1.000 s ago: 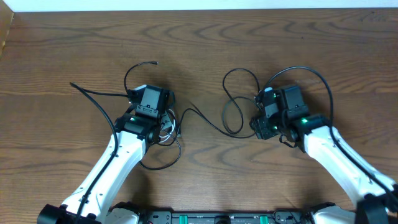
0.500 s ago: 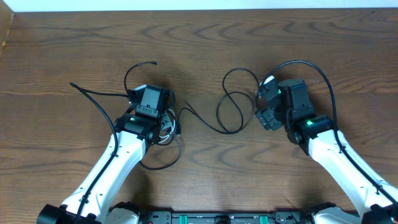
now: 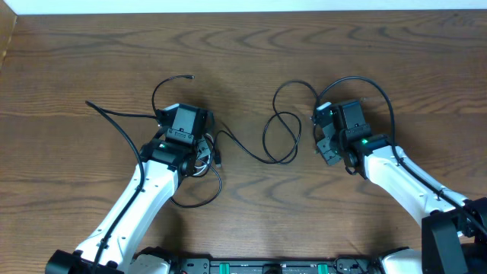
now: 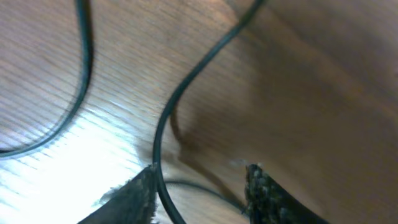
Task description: Untangle cables
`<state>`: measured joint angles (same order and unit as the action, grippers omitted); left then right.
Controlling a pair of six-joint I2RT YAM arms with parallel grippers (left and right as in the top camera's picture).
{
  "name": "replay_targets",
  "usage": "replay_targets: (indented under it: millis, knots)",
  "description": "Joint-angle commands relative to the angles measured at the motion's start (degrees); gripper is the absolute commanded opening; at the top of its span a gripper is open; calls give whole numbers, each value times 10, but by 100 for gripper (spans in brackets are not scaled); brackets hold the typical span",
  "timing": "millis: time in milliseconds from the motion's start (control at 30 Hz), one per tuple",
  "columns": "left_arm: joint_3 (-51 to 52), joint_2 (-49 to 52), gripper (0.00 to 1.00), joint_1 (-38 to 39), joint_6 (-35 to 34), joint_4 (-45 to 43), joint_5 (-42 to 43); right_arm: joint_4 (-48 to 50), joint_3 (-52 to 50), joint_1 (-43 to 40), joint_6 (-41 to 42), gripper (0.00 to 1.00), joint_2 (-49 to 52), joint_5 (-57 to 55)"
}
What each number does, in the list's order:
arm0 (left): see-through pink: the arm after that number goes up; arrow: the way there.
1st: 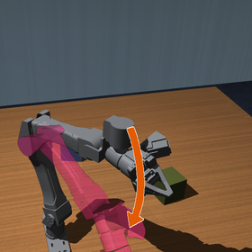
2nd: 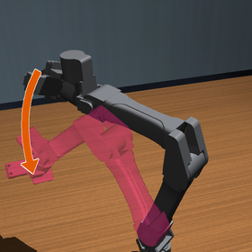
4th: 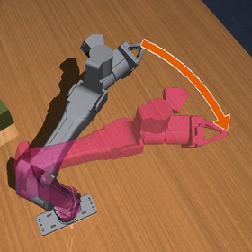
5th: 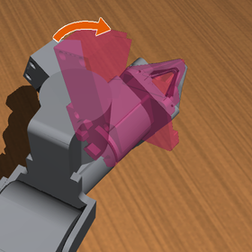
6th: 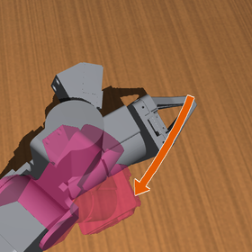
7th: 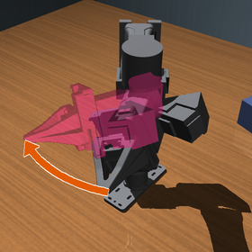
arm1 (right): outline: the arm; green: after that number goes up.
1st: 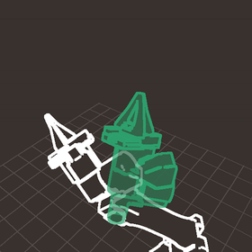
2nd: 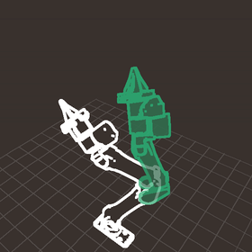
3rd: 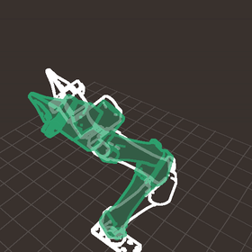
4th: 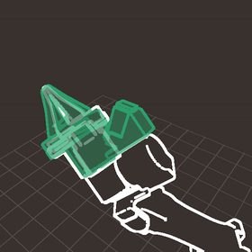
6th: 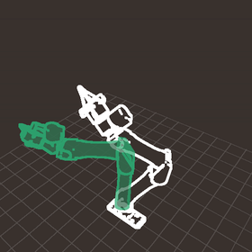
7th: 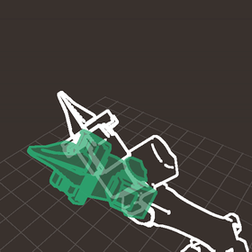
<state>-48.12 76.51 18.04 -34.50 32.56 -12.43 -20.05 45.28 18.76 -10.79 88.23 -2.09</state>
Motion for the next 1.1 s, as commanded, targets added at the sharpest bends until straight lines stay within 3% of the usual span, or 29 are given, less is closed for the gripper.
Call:
replay_targets:
  millis: [0, 367, 533, 833, 933, 1067]
  knots:
    - [9, 2, 8, -2, -3, -1, -17, -3, 8, -4, 109, 41, 2, 68]
    - [9, 2, 8, -2, -3, -1, -18, -9, 26, -23, 208, 38, 2, 251]
    - [9, 2, 8, -2, -3, -1, -18, -37, 53, -56, 263, 43, 2, 300]
    - [9, 2, 8, -2, -3, -1, -18, -107, 95, -103, 251, 51, -23, 322]
    - [9, 2, 8, -2, -3, -1, -18, -123, 102, -121, 258, 64, -49, 314]
    - [9, 2, 8, -2, -3, -1, -18, -180, 102, -153, 341, 80, -86, 259]
